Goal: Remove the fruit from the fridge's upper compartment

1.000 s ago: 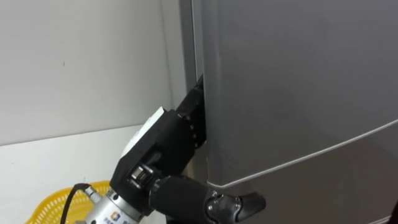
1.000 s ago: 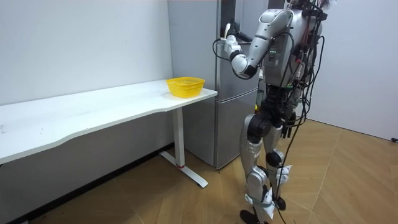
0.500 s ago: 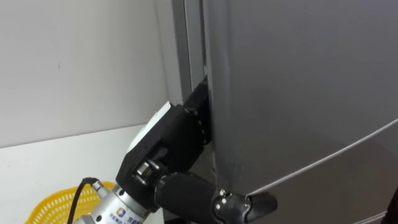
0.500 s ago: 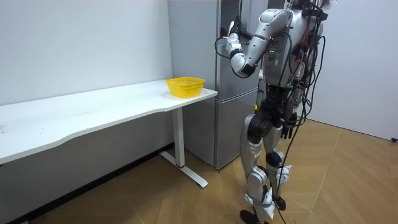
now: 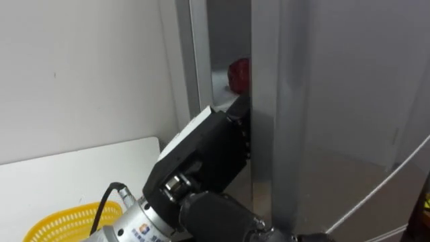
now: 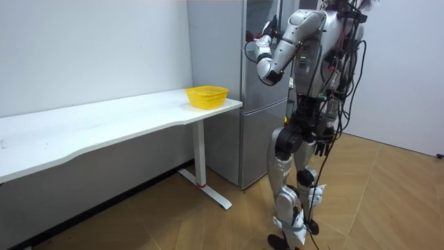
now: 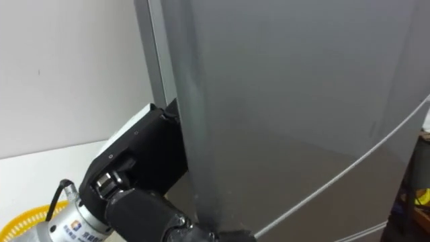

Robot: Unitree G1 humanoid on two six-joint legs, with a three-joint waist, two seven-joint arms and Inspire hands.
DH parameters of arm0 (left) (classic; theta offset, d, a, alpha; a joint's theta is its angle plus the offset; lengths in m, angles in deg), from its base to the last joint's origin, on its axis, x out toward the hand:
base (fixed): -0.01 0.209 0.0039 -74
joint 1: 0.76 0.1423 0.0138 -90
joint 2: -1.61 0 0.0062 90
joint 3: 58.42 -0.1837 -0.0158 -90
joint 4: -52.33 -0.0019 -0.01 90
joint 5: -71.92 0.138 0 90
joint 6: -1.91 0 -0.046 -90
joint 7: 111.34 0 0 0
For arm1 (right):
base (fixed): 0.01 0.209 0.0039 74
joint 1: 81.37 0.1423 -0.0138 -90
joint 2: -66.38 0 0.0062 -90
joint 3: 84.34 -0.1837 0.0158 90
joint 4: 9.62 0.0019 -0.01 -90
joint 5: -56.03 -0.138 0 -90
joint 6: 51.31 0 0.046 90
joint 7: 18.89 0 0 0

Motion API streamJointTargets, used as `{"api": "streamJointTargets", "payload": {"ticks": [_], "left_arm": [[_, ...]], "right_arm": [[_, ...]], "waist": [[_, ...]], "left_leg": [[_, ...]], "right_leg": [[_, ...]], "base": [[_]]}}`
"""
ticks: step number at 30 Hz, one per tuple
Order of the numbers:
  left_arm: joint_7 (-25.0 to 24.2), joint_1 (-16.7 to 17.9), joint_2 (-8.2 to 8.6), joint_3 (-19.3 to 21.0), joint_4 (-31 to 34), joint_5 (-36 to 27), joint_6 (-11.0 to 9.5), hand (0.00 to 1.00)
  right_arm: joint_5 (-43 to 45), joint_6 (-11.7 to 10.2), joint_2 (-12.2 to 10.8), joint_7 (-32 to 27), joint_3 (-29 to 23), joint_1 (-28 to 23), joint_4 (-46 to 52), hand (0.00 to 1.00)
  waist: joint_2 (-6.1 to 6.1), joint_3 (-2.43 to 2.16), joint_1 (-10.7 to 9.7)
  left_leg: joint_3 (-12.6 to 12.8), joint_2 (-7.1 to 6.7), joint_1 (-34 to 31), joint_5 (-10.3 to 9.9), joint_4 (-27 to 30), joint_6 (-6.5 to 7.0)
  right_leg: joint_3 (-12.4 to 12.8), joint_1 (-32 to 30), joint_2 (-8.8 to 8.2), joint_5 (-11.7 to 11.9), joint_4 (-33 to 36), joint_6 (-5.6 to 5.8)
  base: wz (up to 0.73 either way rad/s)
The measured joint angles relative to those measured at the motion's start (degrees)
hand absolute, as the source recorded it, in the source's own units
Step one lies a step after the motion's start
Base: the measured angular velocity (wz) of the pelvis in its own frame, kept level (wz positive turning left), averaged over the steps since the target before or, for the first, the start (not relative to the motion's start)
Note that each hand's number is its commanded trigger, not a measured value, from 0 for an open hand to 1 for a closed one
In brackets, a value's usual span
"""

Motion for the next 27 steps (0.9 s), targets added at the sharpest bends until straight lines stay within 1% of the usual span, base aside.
{"api": "streamJointTargets", "payload": {"ticks": [7, 9, 12, 17, 19, 22, 27], "left_arm": [[0.03, -0.01, 0.11, -0.76, 0.0, -1.19, -0.06, 0.0], [0.16, -0.01, 0.4, -1.24, 0.0, -1.19, -0.25, 0.0], [0.17, -0.01, 0.94, -1.95, 0.0, -1.17, -0.3, 0.0], [0.06, -0.21, 1.27, -2.63, 0.01, -1.15, -0.34, 0.0], [0.02, -0.76, 1.27, -3.24, 0.04, -1.15, -0.34, 0.0], [0.03, -1.16, 1.28, -4.31, 0.05, -1.11, -0.67, 0.0], [0.54, -1.23, 1.27, -5.0, 0.04, -1.1, -0.9, 0.0]], "right_arm": [[-0.04, -0.03, 0.0, -0.05, 0.02, 0.0, 0.0, 0.0], [-0.28, 0.02, -0.01, -0.11, 0.03, 0.0, 0.0, 0.0], [-0.35, 0.07, -0.02, -0.2, 0.07, 0.14, -0.01, 0.0], [-0.3, 0.09, -0.02, -0.72, 0.06, 0.19, -0.63, 0.0], [-0.34, 0.15, -0.02, -0.77, 0.03, 0.22, -1.17, 0.0], [-0.41, 0.17, -0.02, -1.7, 0.05, 0.21, -1.71, 0.0], [-0.44, -0.09, -0.04, -2.77, 0.04, 0.4, -1.97, 0.0]], "waist": [[-0.46, 0.26, -0.71], [-0.64, 0.31, -0.73], [-0.96, 0.18, -0.69], [-1.31, -0.02, -0.8], [-1.11, -0.21, -1.13], [-1.1, -0.24, -1.34], [-0.85, -0.3, -1.42]], "left_leg": [[0.54, -0.01, 0.06, 0.0, -0.01, 0.0], [0.62, -0.02, 0.07, 0.0, -0.02, 0.0], [0.92, -0.02, 0.04, 0.0, -0.01, 0.0], [1.3, 0.04, 0.02, 0.0, 0.0, 0.0], [1.38, 0.04, -0.16, 0.0, 0.0, 0.0], [1.53, 0.03, -0.19, 0.0, 0.04, 0.0], [1.75, 0.03, -0.12, 0.0, 0.09, 0.01]], "right_leg": [[0.08, -0.21, -0.02, 0.13, 0.01, 0.08], [0.07, -0.39, -0.03, 0.13, -0.01, 0.08], [0.1, -0.66, -0.05, 0.12, 0.02, 0.08], [0.23, -0.81, -0.04, 0.13, 0.03, 0.08], [0.26, -0.98, -0.04, 0.15, 0.0, 0.11], [0.44, -1.06, -0.04, 0.24, -0.01, 0.15], [0.85, -1.17, -0.01, 0.41, 0.06, 0.2]], "base": [[-0.03], [0.0], [0.0], [-0.01], [0.0], [-0.03], [-0.03]]}}
